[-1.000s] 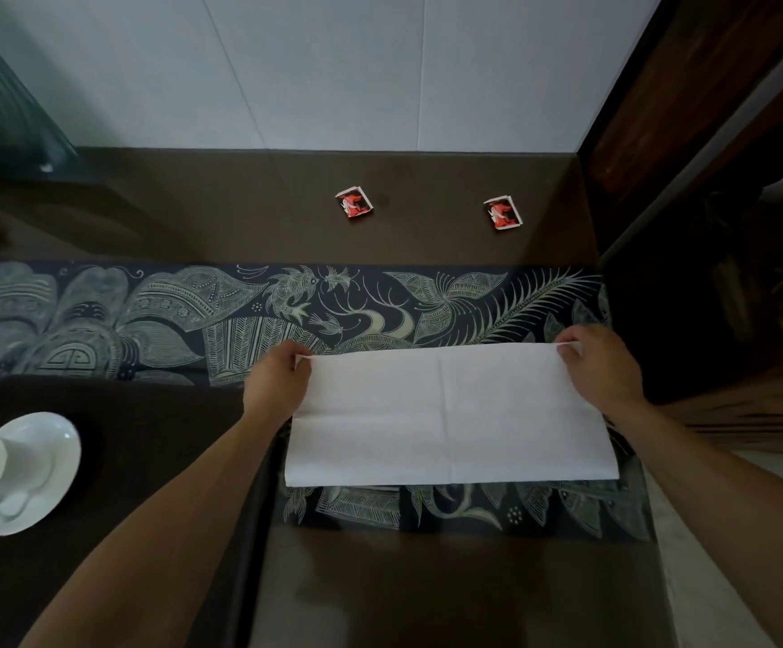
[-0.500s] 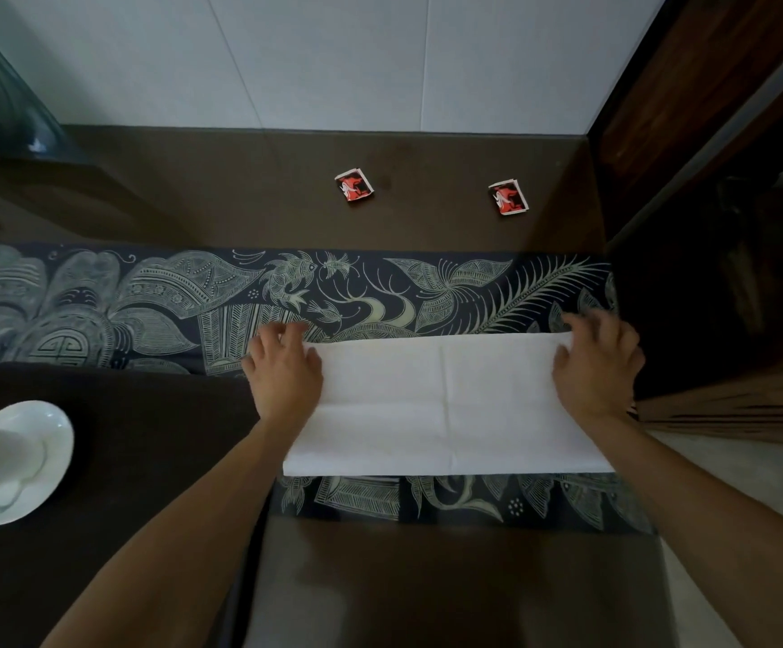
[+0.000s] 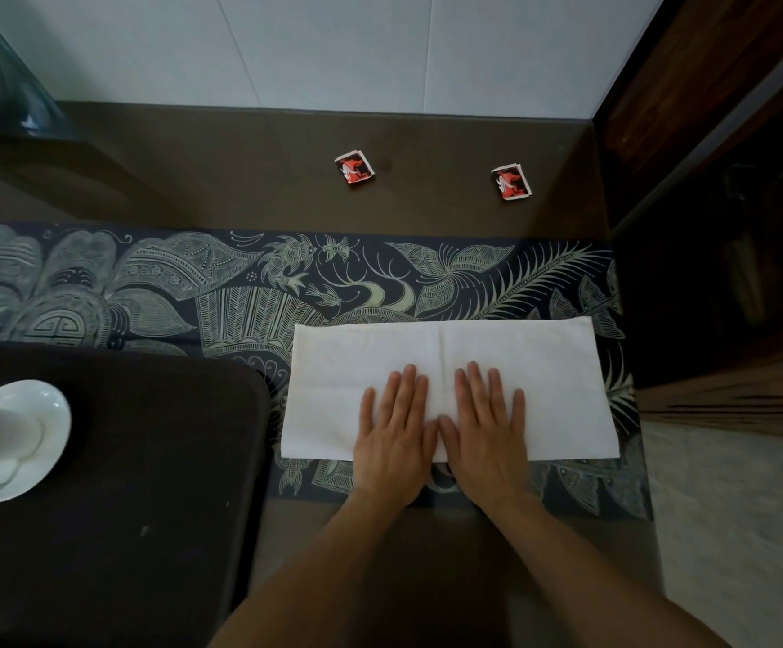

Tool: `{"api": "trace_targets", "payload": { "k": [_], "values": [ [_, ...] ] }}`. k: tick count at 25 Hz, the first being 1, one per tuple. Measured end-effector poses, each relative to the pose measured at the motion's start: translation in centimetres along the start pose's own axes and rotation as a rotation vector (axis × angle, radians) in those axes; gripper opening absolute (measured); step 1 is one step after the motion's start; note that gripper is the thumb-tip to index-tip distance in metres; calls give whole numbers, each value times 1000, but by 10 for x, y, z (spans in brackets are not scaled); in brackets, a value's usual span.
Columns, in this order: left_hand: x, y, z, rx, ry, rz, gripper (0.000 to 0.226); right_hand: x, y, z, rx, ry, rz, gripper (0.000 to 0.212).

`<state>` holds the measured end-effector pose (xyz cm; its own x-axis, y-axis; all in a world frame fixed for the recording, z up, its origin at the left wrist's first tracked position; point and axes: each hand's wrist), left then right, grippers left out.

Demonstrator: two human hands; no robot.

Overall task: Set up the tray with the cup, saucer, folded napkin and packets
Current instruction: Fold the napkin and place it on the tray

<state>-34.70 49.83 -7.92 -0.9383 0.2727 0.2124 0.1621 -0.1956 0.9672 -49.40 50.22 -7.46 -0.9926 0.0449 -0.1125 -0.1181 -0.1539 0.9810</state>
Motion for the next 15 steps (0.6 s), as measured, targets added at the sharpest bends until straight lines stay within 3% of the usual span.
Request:
{"api": "trace_targets", "payload": {
  "k": [10, 15],
  "values": [
    [-75, 17, 26, 37, 142, -42, 67, 93, 9, 16, 45, -258, 10, 74],
    [-77, 20, 30, 14, 205, -20, 70, 110, 8, 29, 10, -282, -3, 75]
  ]
}}
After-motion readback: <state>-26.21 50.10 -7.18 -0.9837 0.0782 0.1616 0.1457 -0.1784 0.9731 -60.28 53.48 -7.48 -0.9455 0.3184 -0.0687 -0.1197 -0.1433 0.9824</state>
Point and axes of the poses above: each hand's wrist, its own z-axis away from the middle knuckle, its own y-axis out of the back of the hand, x = y × z, and after that the axes turned 3 degrees about -y, right-handed
